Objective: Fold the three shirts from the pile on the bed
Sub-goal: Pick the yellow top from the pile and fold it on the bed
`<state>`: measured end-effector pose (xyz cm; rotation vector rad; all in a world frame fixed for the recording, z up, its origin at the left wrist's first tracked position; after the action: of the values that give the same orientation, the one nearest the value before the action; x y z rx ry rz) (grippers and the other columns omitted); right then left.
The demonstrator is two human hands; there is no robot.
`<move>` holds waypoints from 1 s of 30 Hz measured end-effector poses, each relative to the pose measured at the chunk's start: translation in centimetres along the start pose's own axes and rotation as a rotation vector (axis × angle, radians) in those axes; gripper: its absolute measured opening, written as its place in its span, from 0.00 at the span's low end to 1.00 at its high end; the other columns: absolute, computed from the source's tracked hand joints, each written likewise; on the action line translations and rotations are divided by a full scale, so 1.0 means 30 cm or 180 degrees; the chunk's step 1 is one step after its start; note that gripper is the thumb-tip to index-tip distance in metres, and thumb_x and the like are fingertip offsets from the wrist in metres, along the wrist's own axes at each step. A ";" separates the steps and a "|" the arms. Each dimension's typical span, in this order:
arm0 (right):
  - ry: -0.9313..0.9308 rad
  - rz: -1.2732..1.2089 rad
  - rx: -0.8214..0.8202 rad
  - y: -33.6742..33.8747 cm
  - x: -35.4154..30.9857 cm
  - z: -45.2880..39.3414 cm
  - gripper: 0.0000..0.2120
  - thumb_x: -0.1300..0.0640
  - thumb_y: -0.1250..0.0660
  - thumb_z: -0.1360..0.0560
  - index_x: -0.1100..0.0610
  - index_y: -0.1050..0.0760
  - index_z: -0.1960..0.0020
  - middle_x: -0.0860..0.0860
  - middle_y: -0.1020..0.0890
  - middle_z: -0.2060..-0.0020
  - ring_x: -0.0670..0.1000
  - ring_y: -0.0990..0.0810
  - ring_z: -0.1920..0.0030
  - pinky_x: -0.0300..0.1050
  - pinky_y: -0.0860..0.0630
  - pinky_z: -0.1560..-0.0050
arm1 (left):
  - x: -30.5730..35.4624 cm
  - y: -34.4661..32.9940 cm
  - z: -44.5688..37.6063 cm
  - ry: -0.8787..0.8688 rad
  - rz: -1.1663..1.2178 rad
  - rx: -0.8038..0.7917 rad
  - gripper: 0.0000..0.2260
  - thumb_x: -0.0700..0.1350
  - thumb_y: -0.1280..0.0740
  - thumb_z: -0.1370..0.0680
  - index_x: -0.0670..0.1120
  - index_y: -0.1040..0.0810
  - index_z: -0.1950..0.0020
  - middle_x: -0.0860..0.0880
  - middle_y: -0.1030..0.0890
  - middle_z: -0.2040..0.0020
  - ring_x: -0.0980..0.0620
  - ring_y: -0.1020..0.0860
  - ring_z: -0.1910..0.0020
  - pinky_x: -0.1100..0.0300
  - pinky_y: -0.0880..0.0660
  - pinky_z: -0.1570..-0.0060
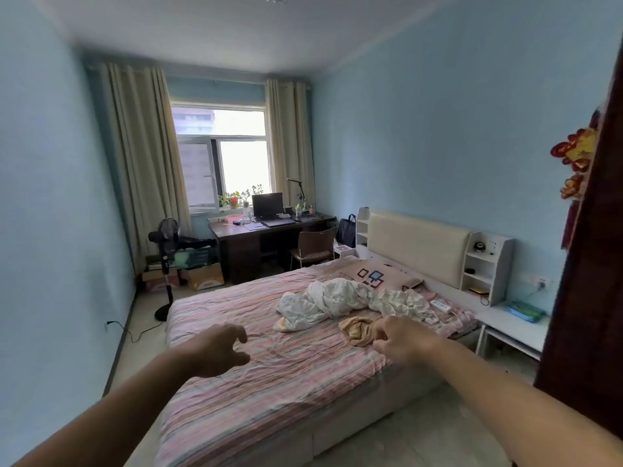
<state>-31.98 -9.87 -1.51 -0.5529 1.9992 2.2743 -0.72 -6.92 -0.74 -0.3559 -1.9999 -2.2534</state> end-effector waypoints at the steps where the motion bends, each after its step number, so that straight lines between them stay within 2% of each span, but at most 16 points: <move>1: 0.0000 -0.0029 -0.0001 0.011 0.031 -0.038 0.11 0.51 0.38 0.20 0.57 0.21 0.50 0.53 0.19 0.54 0.53 0.21 0.55 0.47 0.27 0.56 | 0.015 -0.007 -0.046 0.0029 0.0041 0.0002 0.23 0.52 0.32 0.22 0.49 0.30 0.29 0.48 0.22 0.39 0.55 0.25 0.48 0.61 0.26 0.46; 3: -0.0024 -0.0031 -0.0020 0.039 0.102 -0.116 0.10 0.52 0.37 0.20 0.57 0.21 0.49 0.51 0.20 0.55 0.51 0.22 0.56 0.47 0.26 0.55 | 0.040 -0.006 -0.129 0.0154 0.0052 0.0003 0.26 0.52 0.32 0.22 0.48 0.33 0.26 0.46 0.23 0.36 0.54 0.26 0.47 0.60 0.26 0.43; 7: 0.0006 0.0006 -0.0020 0.085 0.215 -0.278 0.09 0.51 0.37 0.20 0.56 0.23 0.47 0.52 0.19 0.52 0.53 0.20 0.51 0.48 0.25 0.51 | 0.095 -0.009 -0.300 0.0289 0.0108 -0.0059 0.25 0.51 0.32 0.22 0.47 0.33 0.26 0.46 0.24 0.34 0.53 0.25 0.45 0.60 0.27 0.44; 9: 0.0001 0.0057 -0.0045 0.092 0.267 -0.354 0.09 0.51 0.37 0.20 0.55 0.24 0.47 0.52 0.20 0.53 0.53 0.21 0.50 0.48 0.25 0.51 | 0.114 -0.018 -0.389 0.0318 0.0133 -0.0076 0.26 0.51 0.32 0.22 0.47 0.34 0.26 0.45 0.24 0.34 0.51 0.24 0.42 0.59 0.26 0.42; 12: -0.0041 0.0085 -0.0111 0.086 0.327 -0.466 0.10 0.51 0.37 0.20 0.56 0.23 0.46 0.52 0.20 0.51 0.52 0.21 0.49 0.49 0.23 0.47 | 0.133 -0.036 -0.518 0.0351 0.0014 -0.0056 0.33 0.51 0.32 0.22 0.47 0.43 0.21 0.44 0.28 0.28 0.47 0.26 0.34 0.56 0.27 0.35; 14: -0.0025 0.0111 -0.0196 0.069 0.357 -0.547 0.09 0.51 0.37 0.20 0.55 0.23 0.47 0.50 0.22 0.52 0.51 0.22 0.49 0.47 0.25 0.49 | 0.136 -0.050 -0.608 0.0363 -0.0062 -0.0081 0.35 0.51 0.33 0.22 0.46 0.47 0.20 0.43 0.30 0.26 0.46 0.28 0.31 0.55 0.29 0.32; 16: -0.0029 0.0108 -0.0248 0.052 0.389 -0.644 0.07 0.51 0.37 0.20 0.53 0.24 0.49 0.49 0.23 0.53 0.50 0.22 0.50 0.45 0.26 0.51 | 0.127 -0.067 -0.710 0.0344 -0.0067 -0.0165 0.34 0.51 0.33 0.22 0.46 0.45 0.20 0.45 0.32 0.25 0.47 0.29 0.30 0.54 0.30 0.30; 20: -0.0081 0.0030 -0.0283 0.026 0.427 -0.866 0.10 0.50 0.37 0.20 0.55 0.22 0.45 0.51 0.20 0.50 0.51 0.21 0.50 0.47 0.24 0.49 | 0.081 -0.090 -0.938 0.0280 -0.0158 -0.0376 0.27 0.51 0.34 0.21 0.47 0.36 0.24 0.47 0.29 0.27 0.49 0.28 0.32 0.55 0.29 0.33; 27: -0.0186 0.0051 -0.0351 0.026 0.463 -1.295 0.07 0.53 0.38 0.20 0.55 0.23 0.48 0.51 0.21 0.51 0.52 0.21 0.49 0.46 0.26 0.50 | -0.044 -0.067 -1.404 0.0271 -0.0212 -0.0556 0.24 0.52 0.34 0.21 0.49 0.33 0.26 0.48 0.26 0.31 0.50 0.26 0.35 0.56 0.28 0.35; 30: -0.0157 0.0097 -0.0354 0.054 0.478 -1.474 0.07 0.53 0.38 0.20 0.55 0.24 0.48 0.50 0.23 0.52 0.51 0.23 0.51 0.44 0.27 0.54 | -0.056 -0.038 -1.591 0.0268 -0.0222 -0.0511 0.23 0.52 0.34 0.21 0.49 0.31 0.27 0.49 0.26 0.31 0.50 0.26 0.35 0.57 0.28 0.36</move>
<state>-35.91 -55.69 -8.47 -0.4720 1.8809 2.4041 -4.27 -54.12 -7.31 -0.2040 -1.8240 -2.4353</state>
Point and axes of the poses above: each hand's wrist, its own z-axis away from the middle knuckle, its own y-axis out of the back of the hand, x = y × z, the point moved 7 cm from there along -z, towards the middle knuckle
